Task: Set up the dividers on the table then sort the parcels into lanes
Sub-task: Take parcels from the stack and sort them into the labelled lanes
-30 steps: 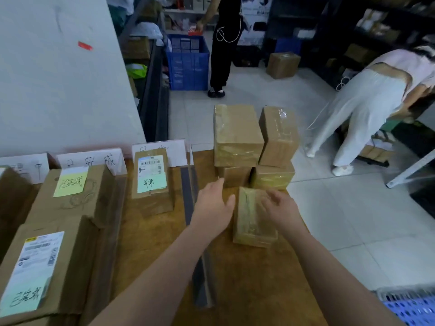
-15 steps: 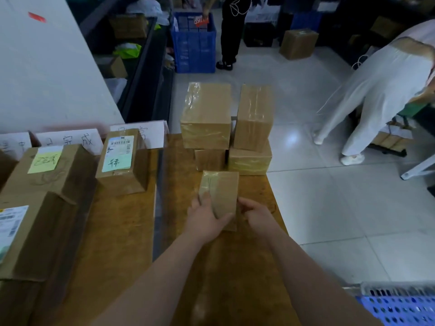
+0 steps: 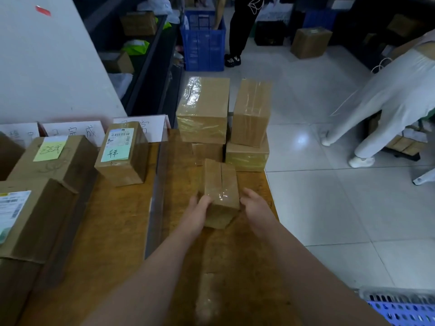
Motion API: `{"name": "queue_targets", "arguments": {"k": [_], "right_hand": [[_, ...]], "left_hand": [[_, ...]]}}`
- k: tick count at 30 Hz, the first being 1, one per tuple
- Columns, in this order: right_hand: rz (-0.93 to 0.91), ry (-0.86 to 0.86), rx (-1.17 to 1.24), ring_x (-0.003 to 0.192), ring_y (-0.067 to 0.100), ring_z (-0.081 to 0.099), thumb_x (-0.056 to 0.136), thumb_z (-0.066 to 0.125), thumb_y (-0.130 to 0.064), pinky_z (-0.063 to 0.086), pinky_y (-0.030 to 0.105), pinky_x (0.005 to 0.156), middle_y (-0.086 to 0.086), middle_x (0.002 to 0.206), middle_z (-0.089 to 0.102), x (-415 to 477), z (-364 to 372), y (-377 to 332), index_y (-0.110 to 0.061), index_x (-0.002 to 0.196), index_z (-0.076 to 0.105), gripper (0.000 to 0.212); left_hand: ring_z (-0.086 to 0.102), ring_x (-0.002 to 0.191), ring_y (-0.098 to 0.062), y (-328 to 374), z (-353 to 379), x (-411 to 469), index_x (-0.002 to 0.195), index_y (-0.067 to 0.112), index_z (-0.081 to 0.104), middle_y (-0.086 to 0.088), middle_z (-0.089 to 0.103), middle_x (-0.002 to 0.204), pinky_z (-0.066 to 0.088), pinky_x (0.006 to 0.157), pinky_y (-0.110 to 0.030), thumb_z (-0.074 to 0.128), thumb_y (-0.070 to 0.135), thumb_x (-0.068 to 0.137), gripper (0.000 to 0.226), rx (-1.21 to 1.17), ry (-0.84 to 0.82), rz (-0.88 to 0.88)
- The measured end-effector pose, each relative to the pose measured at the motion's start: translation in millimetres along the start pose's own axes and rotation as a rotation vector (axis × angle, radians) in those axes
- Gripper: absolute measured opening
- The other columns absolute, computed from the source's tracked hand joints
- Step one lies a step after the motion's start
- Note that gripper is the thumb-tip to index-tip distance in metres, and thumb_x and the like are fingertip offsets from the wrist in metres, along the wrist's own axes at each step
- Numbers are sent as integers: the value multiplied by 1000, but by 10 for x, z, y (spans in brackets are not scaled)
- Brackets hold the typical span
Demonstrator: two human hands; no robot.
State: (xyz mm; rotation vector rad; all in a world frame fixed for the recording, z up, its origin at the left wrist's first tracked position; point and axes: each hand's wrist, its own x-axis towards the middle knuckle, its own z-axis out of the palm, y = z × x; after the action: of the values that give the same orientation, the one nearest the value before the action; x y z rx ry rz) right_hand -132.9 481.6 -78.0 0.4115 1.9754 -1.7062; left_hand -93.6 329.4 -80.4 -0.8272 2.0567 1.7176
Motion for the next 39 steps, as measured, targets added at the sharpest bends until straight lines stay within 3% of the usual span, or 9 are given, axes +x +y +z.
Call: {"name": "queue_targets", "arguments": {"k": [2, 4, 7, 11, 15, 20, 28, 33, 39], "right_hand": [[19, 3, -9, 118, 24, 55, 102, 38, -19, 45, 48, 104, 2, 128, 59, 15, -72, 2, -25, 133, 54, 35], [3, -3, -40, 120, 23, 55, 102, 36, -11, 44, 47, 105, 3, 130, 60, 10, -145, -8, -23, 124, 62, 37], [-21, 8, -107, 124, 25, 52, 100, 37, -5, 43, 48, 106, 4, 133, 58, 6, -221, 19, -22, 119, 66, 39], [-2, -51, -120, 124, 26, 50, 99, 38, -2, 49, 45, 100, 7, 137, 53, -22, -232, 86, -29, 121, 65, 44], [15, -88, -100, 122, 28, 51, 99, 42, -6, 57, 36, 85, 6, 135, 49, -62, -144, 96, -38, 100, 72, 44], [38, -95, -53, 94, 12, 61, 97, 49, -4, 58, 28, 72, 7, 126, 56, -123, -15, 86, -21, 114, 69, 32], [-23, -31, -51, 94, 9, 65, 89, 67, -15, 56, 20, 67, 4, 117, 66, -195, -114, 12, -14, 141, 41, 58], [-120, -4, -10, 104, 12, 65, 86, 71, -28, 58, 35, 87, -4, 116, 67, -300, -152, -214, -18, 136, 51, 55], [-259, -80, 91, 100, 13, 67, 88, 68, -29, 58, 34, 80, -6, 112, 69, -563, 117, -701, -28, 133, 53, 47]], "left_hand": [[56, 110, -19, -30, 39, -82, 125, 25, 56, -3, 60, 127, 43, 102, -43, 43, 62, 84, 57, -86, -46, -19], [50, 113, -17, -67, 88, -120, 135, 24, 49, 1, 54, 132, 39, 99, -35, 37, 44, 101, 42, -50, -23, 23], [43, 129, -17, -54, 96, -194, 155, 29, 19, 6, 43, 140, 35, 104, -33, 38, 28, 105, 54, 62, 49, 204], [41, 136, -20, -46, 47, -113, 154, 37, 22, -3, 35, 151, 35, 111, -34, 36, 15, 104, 56, 320, 77, 311], [44, 132, -25, -42, -18, -130, 154, 35, 23, -9, 32, 153, 38, 108, -37, 37, 33, 104, 53, 382, 151, 220], [36, 140, -33, -17, -135, -138, 155, 28, 24, -10, 21, 159, 32, 112, -44, 53, 71, 83, 88, 283, 153, 94], [45, 133, -26, 36, -144, -259, 154, 27, 26, -4, 38, 154, 43, 107, -42, 61, 50, 89, 78, 161, 119, 107], [52, 111, -12, 253, -158, -481, 150, 28, 34, -1, 51, 143, 49, 87, -30, 59, 41, 94, 63, -9, 163, 204], [58, 115, -16, 466, -471, -742, 149, 30, 38, 1, 56, 138, 52, 98, -42, 56, 44, 94, 59, -214, 231, 263]]}}
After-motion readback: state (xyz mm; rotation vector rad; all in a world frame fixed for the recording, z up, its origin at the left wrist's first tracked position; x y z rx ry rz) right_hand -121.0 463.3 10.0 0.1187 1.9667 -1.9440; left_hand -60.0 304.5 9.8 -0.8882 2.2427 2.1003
